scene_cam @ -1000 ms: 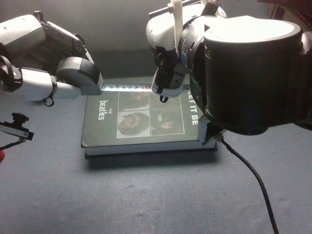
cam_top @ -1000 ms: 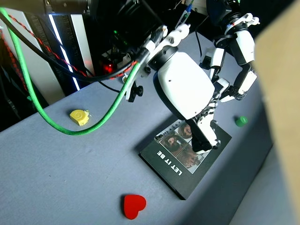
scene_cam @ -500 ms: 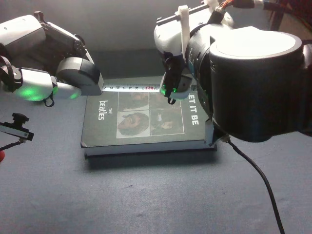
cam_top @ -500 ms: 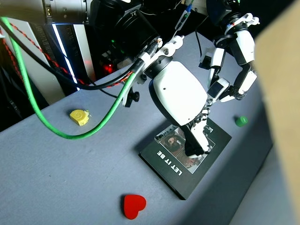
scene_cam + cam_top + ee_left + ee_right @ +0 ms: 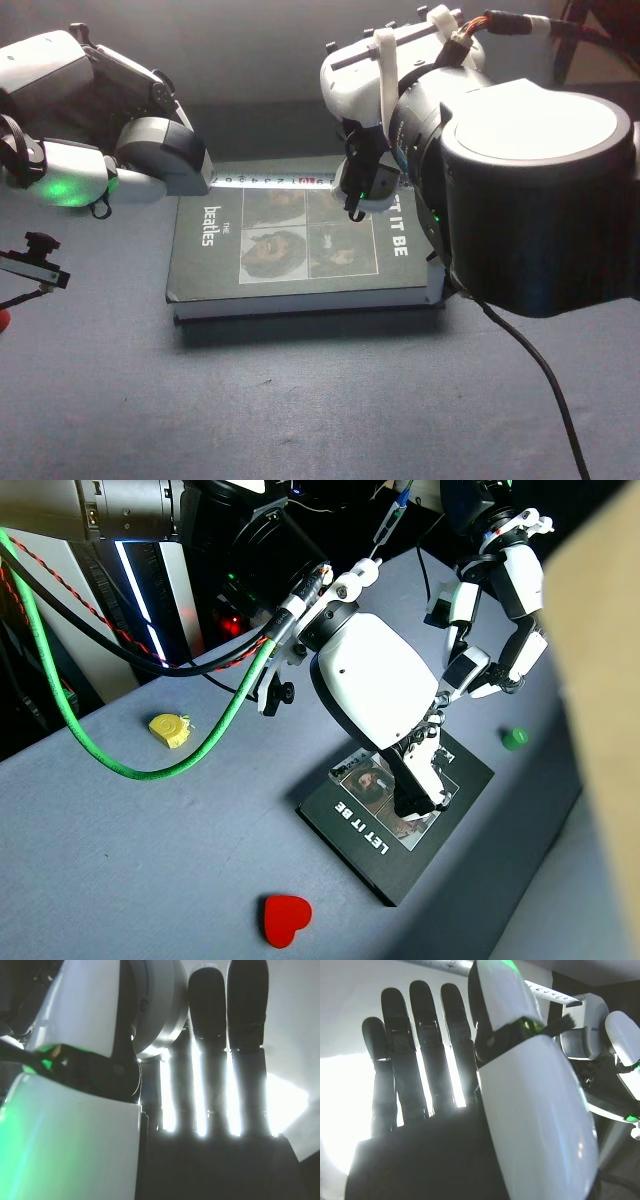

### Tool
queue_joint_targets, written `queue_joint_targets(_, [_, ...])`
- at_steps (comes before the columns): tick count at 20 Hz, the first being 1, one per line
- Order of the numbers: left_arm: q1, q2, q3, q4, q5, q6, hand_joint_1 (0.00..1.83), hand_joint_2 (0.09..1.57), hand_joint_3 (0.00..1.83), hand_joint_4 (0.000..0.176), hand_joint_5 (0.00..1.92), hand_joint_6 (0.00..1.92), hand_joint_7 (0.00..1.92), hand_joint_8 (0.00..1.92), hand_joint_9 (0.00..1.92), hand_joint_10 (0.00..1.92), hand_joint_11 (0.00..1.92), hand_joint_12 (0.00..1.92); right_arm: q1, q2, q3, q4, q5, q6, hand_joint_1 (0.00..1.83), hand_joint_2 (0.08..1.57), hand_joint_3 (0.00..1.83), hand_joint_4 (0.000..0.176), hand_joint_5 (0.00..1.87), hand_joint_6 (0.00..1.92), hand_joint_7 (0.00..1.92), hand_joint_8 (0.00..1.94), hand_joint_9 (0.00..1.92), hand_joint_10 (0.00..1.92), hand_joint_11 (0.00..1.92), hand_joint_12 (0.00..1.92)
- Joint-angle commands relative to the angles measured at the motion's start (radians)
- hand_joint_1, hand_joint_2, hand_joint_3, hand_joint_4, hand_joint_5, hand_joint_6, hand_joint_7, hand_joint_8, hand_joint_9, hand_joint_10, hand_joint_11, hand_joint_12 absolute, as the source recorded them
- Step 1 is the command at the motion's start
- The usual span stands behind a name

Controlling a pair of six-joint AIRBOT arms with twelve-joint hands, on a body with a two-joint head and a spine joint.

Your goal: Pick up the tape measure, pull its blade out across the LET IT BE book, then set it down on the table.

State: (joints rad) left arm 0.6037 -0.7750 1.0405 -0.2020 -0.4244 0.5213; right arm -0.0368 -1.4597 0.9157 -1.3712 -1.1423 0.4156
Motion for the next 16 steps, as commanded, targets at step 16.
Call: queue_joint_targets(16, [-0.007,0.008,0.006,-0.009,-0.124,-0.017,1.38,1.08,0.00,0.000,1.04,0.74,0.98,0.90,1.03,1.13,0.99,0.96,-0.006,0.006,-0.002,-0.113,0.003,-0.004,0.96,1.13,0.00,0.000,0.72,0.01,0.79,0.02,0.69,0.15,0.17,1.29])
